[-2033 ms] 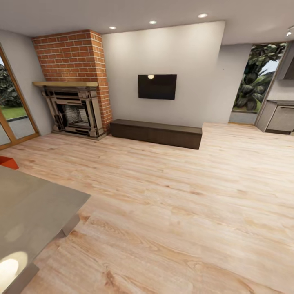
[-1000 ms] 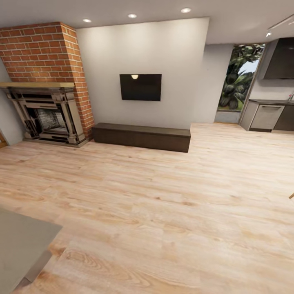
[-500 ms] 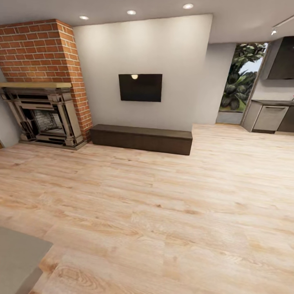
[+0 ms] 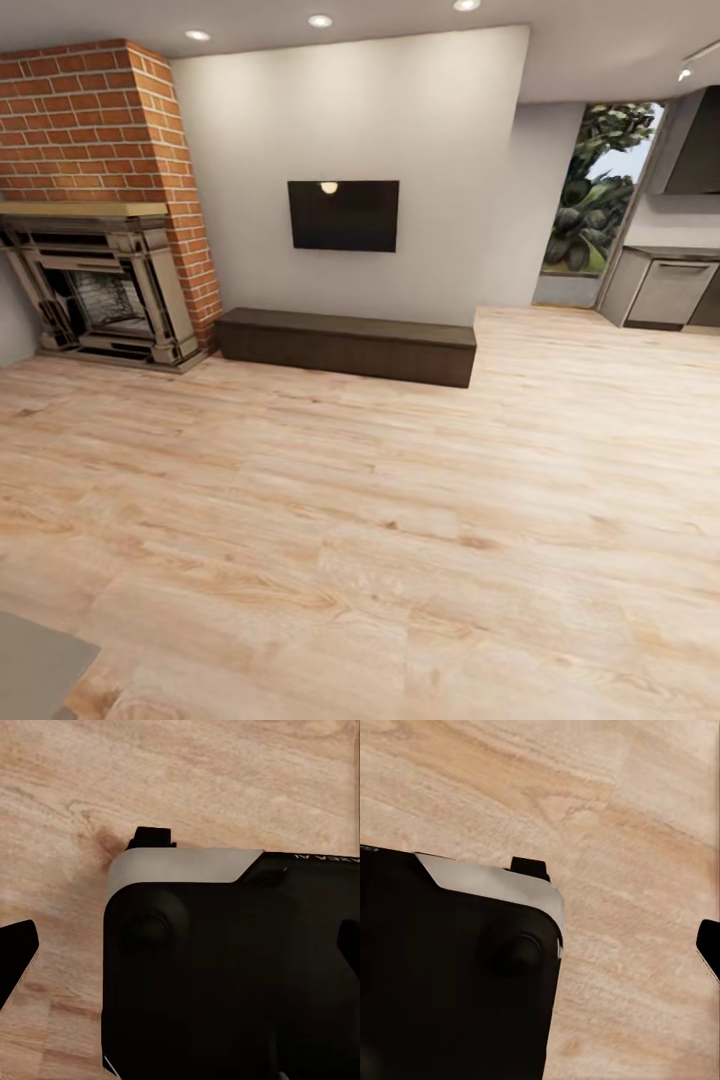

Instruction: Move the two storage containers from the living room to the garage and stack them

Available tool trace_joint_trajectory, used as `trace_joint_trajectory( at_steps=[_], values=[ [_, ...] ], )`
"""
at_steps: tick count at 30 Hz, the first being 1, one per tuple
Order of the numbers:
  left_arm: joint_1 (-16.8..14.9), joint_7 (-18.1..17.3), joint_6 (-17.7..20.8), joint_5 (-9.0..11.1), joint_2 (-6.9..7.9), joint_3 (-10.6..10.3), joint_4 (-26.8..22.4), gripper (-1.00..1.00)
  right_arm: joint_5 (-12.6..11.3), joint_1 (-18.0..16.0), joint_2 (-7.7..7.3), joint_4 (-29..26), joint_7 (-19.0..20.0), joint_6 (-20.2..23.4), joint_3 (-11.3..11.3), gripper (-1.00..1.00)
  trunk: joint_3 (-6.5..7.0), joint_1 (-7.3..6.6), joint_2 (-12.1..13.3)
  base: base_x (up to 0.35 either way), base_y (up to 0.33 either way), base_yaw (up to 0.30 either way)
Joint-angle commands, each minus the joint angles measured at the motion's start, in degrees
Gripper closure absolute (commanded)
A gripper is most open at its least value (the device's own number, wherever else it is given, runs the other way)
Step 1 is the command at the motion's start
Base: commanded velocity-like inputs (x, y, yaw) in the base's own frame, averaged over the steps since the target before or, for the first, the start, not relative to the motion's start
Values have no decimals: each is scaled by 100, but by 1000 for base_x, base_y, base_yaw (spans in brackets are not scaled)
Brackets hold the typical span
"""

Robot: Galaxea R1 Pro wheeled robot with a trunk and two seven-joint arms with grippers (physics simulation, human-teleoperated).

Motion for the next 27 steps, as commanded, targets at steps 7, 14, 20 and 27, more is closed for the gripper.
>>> trace_joint_trajectory(
  at_steps=[7,14,20,27],
  values=[
    [-3,16,18,41,-2,-2,-2,-100,-57,-3,0,5,-21,-20,48,-100,-6,3,-3,322,0,60],
    [-3,16,17,41,-2,-2,-2,-100,-68,-3,0,5,-22,-20,48,-100,-6,3,-3,322,0,253],
    [-3,16,16,41,-2,-2,-2,-100,-81,-3,0,5,-22,-20,48,-100,-6,3,-3,322,0,238],
    [-3,16,20,41,-2,-2,-2,-100,-65,-3,0,5,-22,-20,48,-100,-6,3,-3,322,0,34]
  ],
)
